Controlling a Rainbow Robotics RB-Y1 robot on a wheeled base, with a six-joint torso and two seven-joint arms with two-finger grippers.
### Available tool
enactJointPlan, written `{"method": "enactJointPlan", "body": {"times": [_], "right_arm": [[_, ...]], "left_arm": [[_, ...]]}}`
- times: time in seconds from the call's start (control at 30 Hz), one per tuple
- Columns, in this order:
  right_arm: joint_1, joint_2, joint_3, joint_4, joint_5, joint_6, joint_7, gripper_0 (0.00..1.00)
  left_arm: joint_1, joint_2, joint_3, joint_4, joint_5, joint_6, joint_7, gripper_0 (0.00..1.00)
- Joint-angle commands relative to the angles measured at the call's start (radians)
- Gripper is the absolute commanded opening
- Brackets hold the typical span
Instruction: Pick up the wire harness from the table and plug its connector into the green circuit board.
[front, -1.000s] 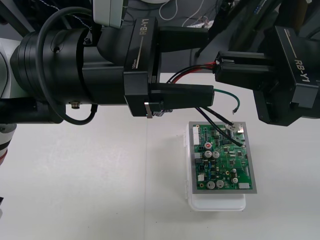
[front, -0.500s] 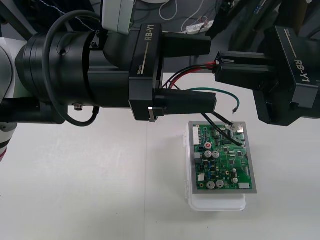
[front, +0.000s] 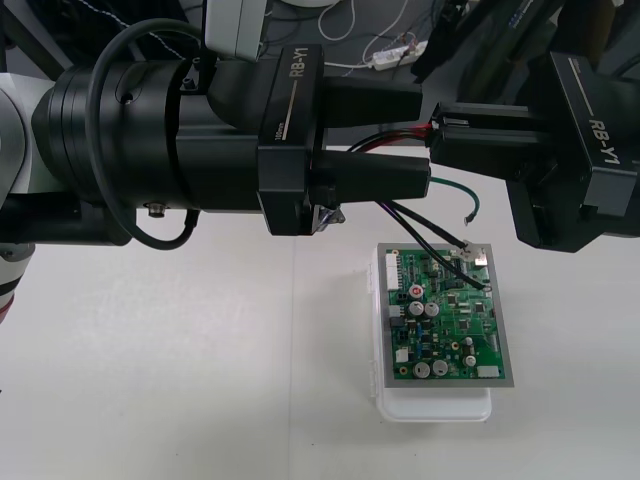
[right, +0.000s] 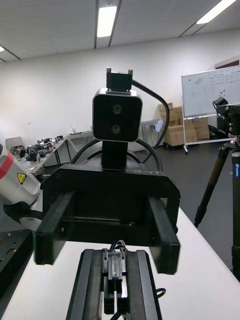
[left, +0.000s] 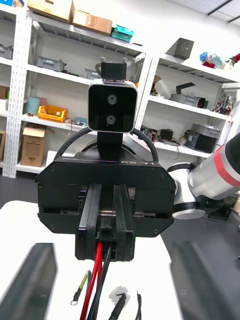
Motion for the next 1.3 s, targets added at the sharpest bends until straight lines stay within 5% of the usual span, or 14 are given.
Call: {"method": "enactJointPlan", "body": {"times": [0.03,0.37,1.07,1.17,1.3], "right_arm": [[0.0,-0.026,0.014,-0.034,-0.001,0.008,-0.033,0.0],[0.0,-0.026,0.014,-0.035,-0.001,0.008,-0.032,0.0],[0.0,-0.026,0.014,-0.034,-0.002,0.004,-0.03,0.0],[0.001,-0.026,0.014,-0.034,-0.002,0.004,-0.033,0.45],[0.0,-0.026,0.014,-0.034,-0.002,0.004,-0.033,0.8]], "left_arm": [[-0.045,0.025,-0.014,-0.005,0.018,0.068,0.058,0.38],[-0.048,0.015,-0.014,-0.001,0.018,0.069,0.06,0.0],[-0.055,0.015,-0.014,0.007,0.021,0.071,0.058,0.0],[-0.057,0.015,-0.014,0.007,0.024,0.071,0.058,0.0],[-0.059,0.015,-0.014,0.008,0.025,0.071,0.056,0.0]]}}
